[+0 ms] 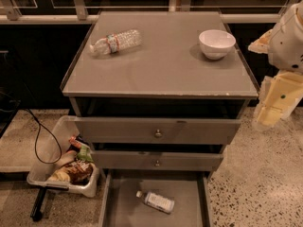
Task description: Pick blue plastic bottle from bottom drawer and place on counter
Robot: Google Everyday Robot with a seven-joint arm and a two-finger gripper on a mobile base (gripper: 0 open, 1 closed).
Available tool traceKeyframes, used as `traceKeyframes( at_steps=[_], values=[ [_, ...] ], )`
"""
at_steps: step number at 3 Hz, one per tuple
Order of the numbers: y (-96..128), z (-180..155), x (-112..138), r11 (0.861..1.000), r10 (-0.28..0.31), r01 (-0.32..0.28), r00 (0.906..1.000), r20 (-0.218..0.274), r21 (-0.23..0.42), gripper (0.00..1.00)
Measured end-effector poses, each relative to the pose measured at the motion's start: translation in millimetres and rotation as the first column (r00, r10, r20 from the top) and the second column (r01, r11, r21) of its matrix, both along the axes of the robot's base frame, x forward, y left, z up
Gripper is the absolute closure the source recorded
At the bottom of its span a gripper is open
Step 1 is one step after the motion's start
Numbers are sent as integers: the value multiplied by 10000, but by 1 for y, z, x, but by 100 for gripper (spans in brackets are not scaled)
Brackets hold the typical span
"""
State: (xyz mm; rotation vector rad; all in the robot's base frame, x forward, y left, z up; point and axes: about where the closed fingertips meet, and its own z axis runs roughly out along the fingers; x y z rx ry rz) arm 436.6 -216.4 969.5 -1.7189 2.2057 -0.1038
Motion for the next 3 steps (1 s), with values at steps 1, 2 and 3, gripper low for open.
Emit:
traceKeyframes(
  at_steps=[1,2,3],
  values=[
    [0,-44,-2,9965,216,-204,9997,-141,806,0],
    [3,-98,-9,9763,394,-340,9990,-208,2139,0],
    [1,-111,-11,9564,264,-308,9995,193,2904,0]
  ],
)
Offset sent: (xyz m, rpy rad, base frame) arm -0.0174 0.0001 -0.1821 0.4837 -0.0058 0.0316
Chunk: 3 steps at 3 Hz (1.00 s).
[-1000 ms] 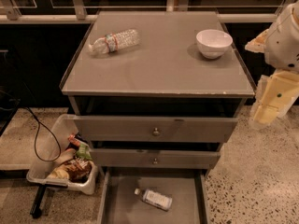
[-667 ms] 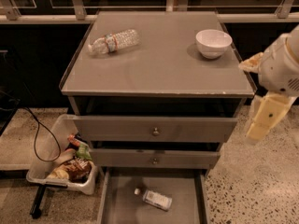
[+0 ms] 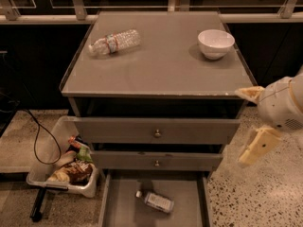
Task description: Pick blue plastic bottle from bottom drawer and place on counter
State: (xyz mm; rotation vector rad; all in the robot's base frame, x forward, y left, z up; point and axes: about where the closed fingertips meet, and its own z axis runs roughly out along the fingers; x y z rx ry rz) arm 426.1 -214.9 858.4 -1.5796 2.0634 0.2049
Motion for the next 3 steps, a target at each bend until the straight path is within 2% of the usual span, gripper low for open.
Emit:
traceKeyframes(
  at_steps=[1,2,3],
  values=[
    [1,2,1,10000,8,-8,10000,41,-9,0],
    [9,-29,-2,9988,-306,325,9982,-510,378,0],
    [19,-96,-2,9884,-1045,1198,9824,-1546,934,0]
  ],
)
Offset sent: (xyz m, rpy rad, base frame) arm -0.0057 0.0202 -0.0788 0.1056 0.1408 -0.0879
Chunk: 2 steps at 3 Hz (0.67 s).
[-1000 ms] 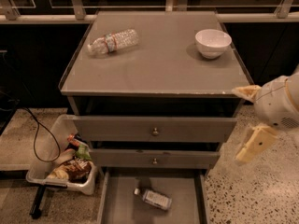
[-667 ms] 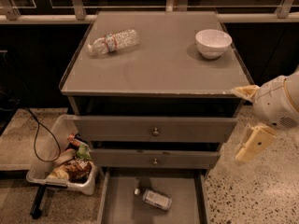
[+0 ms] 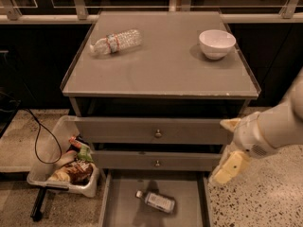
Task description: Pick blue plastic bottle from bottom drawer and place on counter
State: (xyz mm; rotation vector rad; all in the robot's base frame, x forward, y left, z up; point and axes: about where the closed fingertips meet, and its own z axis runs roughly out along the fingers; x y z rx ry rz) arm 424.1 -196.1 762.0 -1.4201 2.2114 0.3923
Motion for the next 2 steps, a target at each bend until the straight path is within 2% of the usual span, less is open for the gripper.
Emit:
traceKeyframes(
  at_steps=[1,2],
  values=[
    [9,-61,2,9946,-622,654,9972,-409,801,0],
    [16,-127,3,9791,-803,752,9966,194,1888,0]
  ],
)
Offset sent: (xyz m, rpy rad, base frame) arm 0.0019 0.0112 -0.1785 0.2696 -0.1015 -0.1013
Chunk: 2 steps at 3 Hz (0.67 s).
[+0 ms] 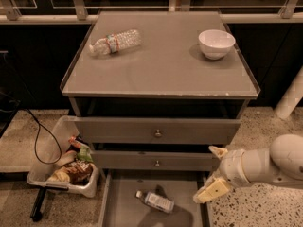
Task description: Pick blue plastic bottle from bottom drawer and place on counter
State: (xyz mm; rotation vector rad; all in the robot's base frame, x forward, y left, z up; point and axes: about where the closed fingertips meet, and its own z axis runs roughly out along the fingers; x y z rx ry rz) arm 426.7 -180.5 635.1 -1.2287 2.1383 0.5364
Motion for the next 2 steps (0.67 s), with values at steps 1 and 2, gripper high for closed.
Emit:
traceKeyframes(
  at_steps=[1,2],
  values=[
    [14,-25,3,9924,1158,-1188,9897,836,314,0],
    [14,-25,3,9924,1158,-1188,9897,836,314,0]
  ],
)
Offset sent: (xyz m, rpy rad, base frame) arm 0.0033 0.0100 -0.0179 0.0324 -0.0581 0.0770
